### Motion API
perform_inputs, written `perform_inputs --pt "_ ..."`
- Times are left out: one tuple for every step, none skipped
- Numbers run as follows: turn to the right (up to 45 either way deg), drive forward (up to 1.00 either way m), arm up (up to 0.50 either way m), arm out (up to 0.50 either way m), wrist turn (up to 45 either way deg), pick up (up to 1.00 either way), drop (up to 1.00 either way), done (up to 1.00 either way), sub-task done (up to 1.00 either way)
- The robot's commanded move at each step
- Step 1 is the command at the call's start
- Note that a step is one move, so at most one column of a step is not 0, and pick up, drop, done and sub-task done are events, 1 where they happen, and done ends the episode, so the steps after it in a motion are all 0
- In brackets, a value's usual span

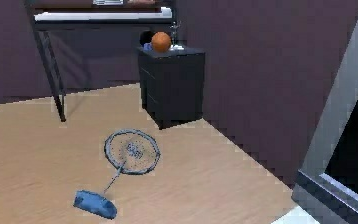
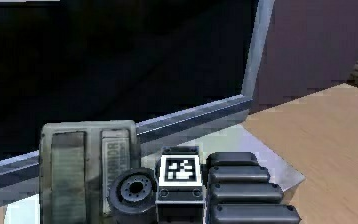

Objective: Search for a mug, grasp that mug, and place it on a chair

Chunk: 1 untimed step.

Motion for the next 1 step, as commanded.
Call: perform_inputs --pt "-45.0 0.00 0.00 0.00 0.0 0.00 0.00 0.00 0.00"
